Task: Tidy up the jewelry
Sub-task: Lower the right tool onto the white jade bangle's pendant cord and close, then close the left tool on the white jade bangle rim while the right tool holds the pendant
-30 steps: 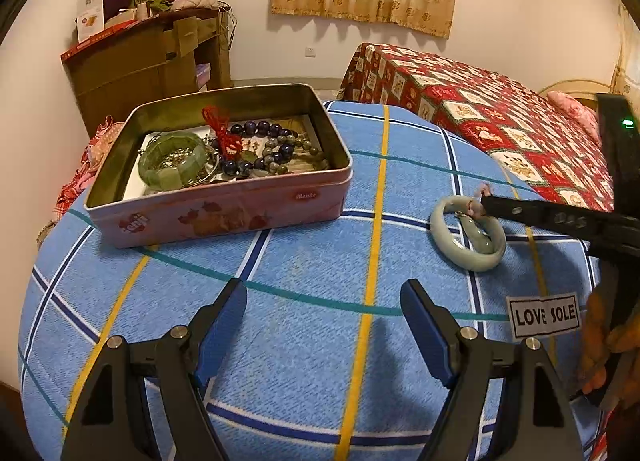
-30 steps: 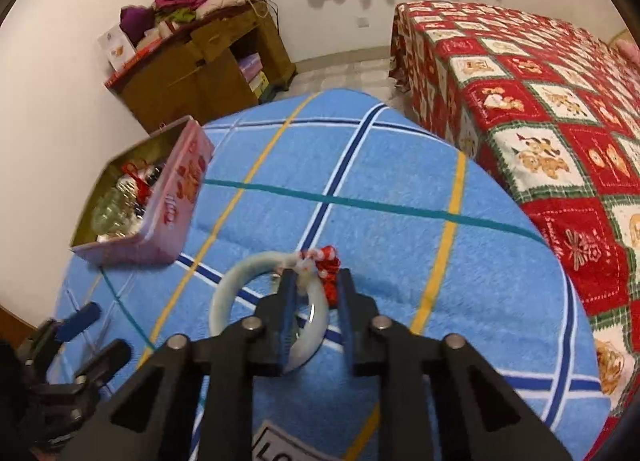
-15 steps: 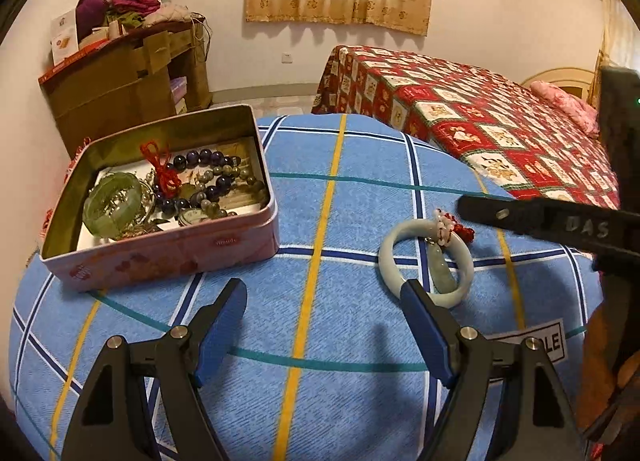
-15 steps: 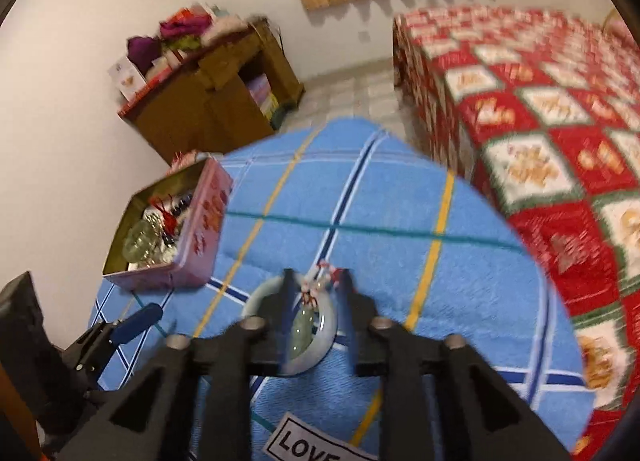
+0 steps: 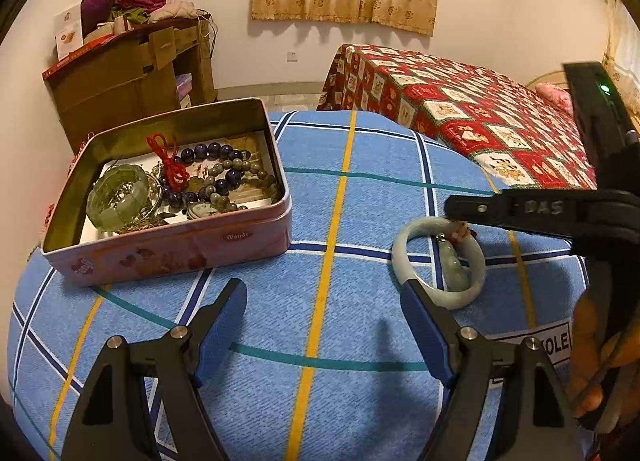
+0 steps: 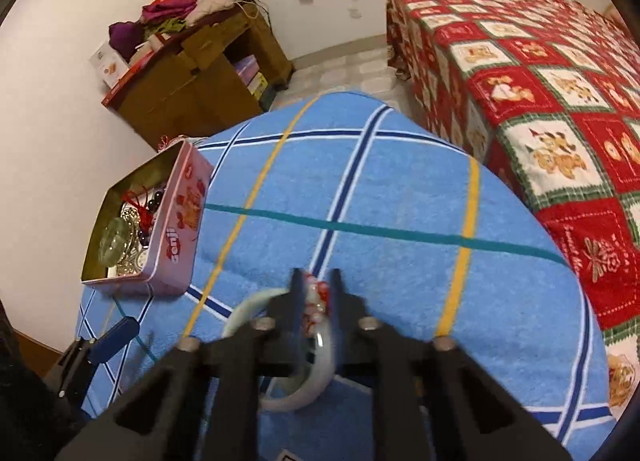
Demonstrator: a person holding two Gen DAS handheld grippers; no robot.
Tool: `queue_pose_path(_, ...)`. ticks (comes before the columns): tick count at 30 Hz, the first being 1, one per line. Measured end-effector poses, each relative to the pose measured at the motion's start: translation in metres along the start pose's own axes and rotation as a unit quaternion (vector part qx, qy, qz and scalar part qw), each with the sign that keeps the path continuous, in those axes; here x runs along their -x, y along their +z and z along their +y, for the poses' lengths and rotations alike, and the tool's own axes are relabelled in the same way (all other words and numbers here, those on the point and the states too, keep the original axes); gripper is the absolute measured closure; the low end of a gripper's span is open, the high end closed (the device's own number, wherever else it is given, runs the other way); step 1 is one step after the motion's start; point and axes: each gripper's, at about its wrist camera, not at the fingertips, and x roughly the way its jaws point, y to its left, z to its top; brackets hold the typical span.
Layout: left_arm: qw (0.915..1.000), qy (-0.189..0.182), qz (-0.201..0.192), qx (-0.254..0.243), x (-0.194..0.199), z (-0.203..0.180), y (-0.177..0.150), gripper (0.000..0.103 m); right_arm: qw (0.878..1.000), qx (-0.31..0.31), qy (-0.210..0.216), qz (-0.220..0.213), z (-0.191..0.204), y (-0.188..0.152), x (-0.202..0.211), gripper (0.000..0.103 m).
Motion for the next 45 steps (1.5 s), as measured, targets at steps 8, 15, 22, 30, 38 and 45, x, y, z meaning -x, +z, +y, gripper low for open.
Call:
queue_pose_path(8,1.0,-0.009,0.002,0.0,-0.007,-0.003,0.004,0.024,0.996,-0.048,0.05,-0.048,-0.015,-0.005,0.037,0.094)
queue_pose_path(15,0.9997,-0.023,0.008,0.007,-0.022,-0.015,0.016,0.024,0.993,-0.047,0.065,-0.089,-0.007,-0.01,0.074,0.094)
queue_pose_path(22,0.9991,-0.008,0.039,-0.013,-0.047,-0.031,0.02,0.024,0.992,-0.043,0.053,-0.107,-0.007,-0.02,0.097,0.094)
queue_pose_path(30,0.9983,-0.012,0.031,-0.049,-0.047,-0.046,0.025,0.081,0.993,-0.062,0.049,-0.089,-0.03,-0.038,0.088,0.094)
queue_pose_path(38,0.9973,-0.045,0.026,-0.052,-0.039,-0.046,0.02,0.092,0.991,-0.076,0.042,-0.102,-0.039,-0.043,0.1,0.085)
queue_pose_path(45,0.9964,-0.049,0.043,-0.054,-0.033,-0.044,0.012,0.091,0.995,-0.054,0.009,-0.082,-0.031,-0.057,0.091,0.085)
